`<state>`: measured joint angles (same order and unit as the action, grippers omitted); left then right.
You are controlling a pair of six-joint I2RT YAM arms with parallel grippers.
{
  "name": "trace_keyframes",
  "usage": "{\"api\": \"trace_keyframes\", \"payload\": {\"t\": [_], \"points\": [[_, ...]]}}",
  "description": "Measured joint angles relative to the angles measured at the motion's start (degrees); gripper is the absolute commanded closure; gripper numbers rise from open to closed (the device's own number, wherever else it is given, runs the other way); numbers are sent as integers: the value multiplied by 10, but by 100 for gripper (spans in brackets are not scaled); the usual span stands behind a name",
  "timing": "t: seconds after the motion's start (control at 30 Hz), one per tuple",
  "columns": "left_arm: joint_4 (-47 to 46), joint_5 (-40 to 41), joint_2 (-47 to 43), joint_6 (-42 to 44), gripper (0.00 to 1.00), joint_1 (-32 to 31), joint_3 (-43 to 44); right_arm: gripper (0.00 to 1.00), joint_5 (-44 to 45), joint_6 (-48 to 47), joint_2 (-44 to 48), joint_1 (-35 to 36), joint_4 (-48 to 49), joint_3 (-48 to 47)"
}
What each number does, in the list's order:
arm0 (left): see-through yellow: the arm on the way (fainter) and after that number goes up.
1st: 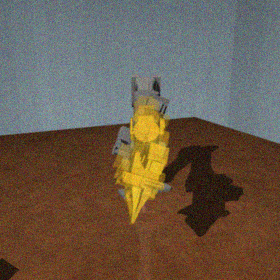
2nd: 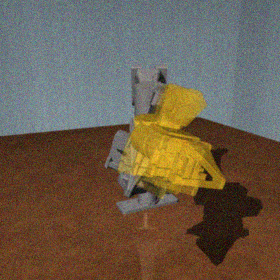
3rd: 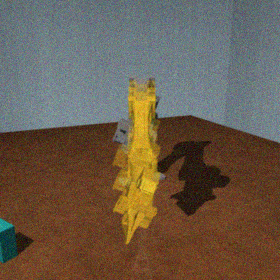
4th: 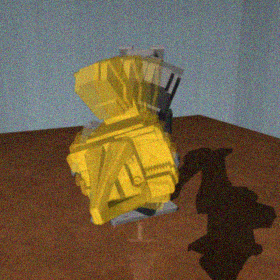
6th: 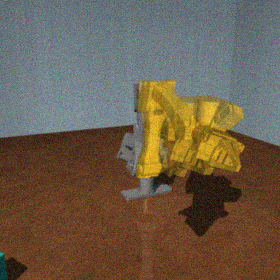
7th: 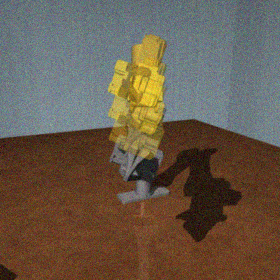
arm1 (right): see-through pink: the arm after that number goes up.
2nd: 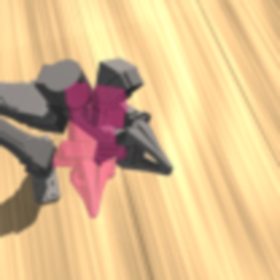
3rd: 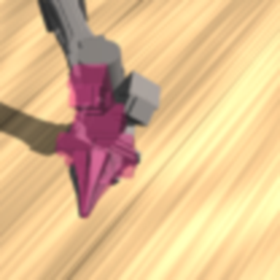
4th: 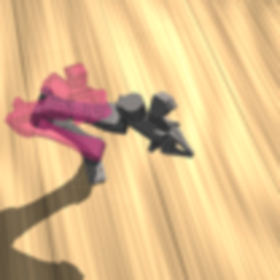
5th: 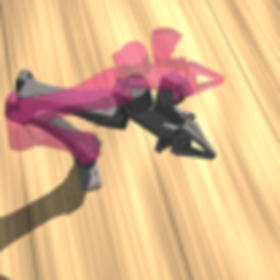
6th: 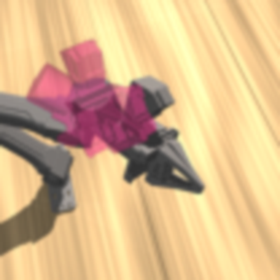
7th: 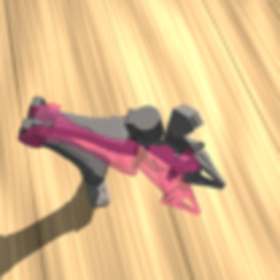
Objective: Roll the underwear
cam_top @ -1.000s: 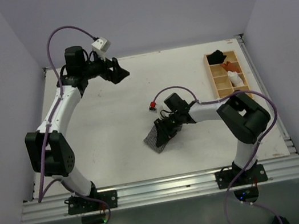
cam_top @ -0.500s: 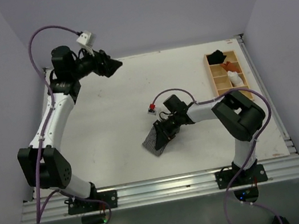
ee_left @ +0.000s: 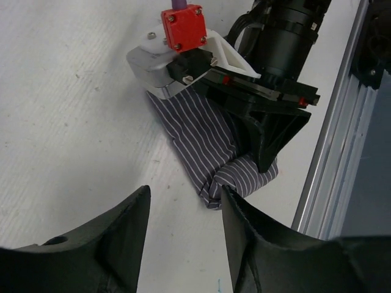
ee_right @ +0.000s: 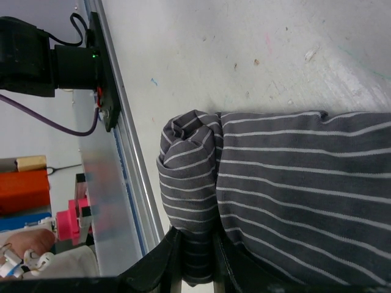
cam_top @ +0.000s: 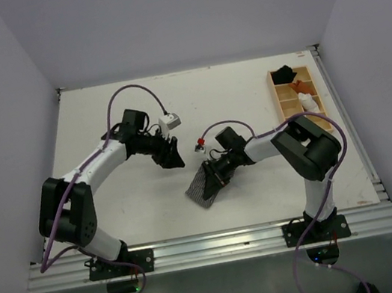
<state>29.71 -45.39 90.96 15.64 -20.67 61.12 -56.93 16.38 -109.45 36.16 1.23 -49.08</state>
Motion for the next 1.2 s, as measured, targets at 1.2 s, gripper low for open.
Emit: {"api": "trace_keyframes", "payload": {"t": [1.2], "points": [[-94,12,71,-94,78,-105,-103,82,-20,-5,-27,-1,-45,-35]]}}
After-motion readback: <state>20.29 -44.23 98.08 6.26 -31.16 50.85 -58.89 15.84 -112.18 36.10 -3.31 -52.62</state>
